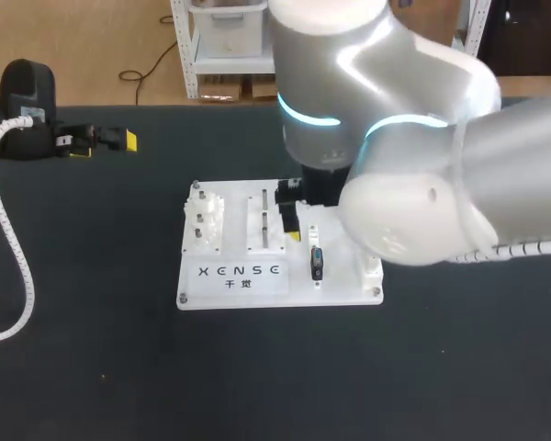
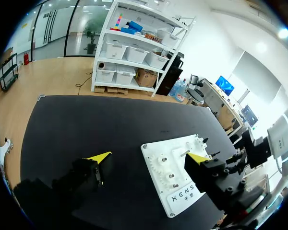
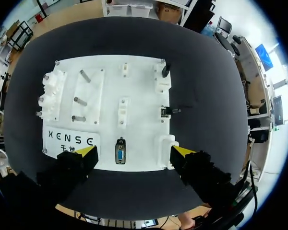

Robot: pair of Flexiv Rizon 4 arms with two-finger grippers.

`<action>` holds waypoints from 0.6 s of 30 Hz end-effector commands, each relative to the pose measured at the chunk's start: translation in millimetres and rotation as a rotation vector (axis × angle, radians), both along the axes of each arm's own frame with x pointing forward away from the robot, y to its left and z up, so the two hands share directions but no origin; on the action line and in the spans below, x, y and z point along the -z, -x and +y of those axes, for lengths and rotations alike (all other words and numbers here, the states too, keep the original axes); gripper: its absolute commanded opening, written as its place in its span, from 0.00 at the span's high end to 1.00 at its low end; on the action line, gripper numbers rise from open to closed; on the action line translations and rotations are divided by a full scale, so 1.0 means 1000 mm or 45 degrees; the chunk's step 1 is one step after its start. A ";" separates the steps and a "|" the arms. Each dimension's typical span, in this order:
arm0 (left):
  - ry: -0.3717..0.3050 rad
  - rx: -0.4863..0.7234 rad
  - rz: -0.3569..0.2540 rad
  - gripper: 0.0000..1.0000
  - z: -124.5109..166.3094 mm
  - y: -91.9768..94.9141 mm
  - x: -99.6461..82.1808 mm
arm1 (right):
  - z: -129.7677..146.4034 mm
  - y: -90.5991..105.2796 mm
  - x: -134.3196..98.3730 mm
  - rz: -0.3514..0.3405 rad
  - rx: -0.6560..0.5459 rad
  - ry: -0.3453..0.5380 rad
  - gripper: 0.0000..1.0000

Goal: Insert the USB connector, Ethernet cable, and multi-pin plug into their matching sockets one by one.

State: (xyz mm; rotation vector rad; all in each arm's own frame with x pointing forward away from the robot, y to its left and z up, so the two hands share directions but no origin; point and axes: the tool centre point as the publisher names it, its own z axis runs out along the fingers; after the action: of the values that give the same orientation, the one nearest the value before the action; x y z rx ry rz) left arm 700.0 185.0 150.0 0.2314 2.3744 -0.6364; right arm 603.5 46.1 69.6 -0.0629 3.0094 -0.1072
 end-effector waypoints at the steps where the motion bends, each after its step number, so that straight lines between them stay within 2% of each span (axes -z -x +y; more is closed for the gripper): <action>1: 0.000 0.000 0.000 0.00 0.000 0.000 0.000 | 0.008 0.010 0.011 0.014 -0.024 -0.013 0.00; 8: 0.000 0.000 0.000 0.00 0.000 0.000 0.000 | 0.014 0.020 0.029 0.077 -0.040 -0.057 0.00; 18: 0.000 0.000 0.000 0.00 0.000 0.000 0.000 | 0.011 0.017 0.045 0.109 -0.020 -0.112 0.00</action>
State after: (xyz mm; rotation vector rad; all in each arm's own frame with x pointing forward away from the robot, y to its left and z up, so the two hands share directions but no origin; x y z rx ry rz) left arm 700.0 185.0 149.9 0.2314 2.3745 -0.6364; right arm 584.9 58.7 28.7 -0.0842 3.0935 0.0189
